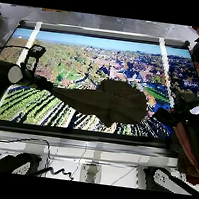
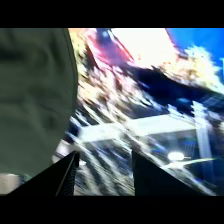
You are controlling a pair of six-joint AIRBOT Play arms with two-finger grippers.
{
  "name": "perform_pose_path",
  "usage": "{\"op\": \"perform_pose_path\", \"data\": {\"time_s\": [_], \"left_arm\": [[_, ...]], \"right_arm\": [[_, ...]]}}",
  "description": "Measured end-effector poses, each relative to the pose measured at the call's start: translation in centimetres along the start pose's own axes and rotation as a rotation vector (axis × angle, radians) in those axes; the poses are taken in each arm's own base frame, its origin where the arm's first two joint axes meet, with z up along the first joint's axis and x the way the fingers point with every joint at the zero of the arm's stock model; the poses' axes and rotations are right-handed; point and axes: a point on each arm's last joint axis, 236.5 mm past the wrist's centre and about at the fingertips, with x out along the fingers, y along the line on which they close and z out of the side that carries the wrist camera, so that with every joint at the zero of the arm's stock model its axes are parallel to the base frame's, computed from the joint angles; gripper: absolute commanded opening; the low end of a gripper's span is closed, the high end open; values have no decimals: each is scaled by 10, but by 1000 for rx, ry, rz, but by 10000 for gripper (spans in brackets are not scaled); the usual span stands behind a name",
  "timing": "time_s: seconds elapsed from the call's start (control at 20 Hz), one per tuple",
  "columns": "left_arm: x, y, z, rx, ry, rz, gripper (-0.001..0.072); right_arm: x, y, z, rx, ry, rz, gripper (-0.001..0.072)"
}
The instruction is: Fold the clothes and pants, and hang the long-sleeved shirts on hangers.
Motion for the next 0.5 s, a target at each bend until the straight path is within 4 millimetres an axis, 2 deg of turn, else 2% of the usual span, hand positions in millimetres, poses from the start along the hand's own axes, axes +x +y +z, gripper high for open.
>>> {"op": "perform_pose_path", "data": {"time_s": [0.3,0.35,0.45,0.5], "left_arm": [[9,-4,2,-6,5,-17,16],[10,-5,2,-6,7,-18,17],[13,-5,1,-7,14,-20,16],[14,-5,1,-7,15,-20,17]], "right_arm": [[49,20,6,166,43,156,376],[56,23,6,188,49,171,307],[66,23,9,206,44,176,8],[69,23,14,201,30,173,11]]}}
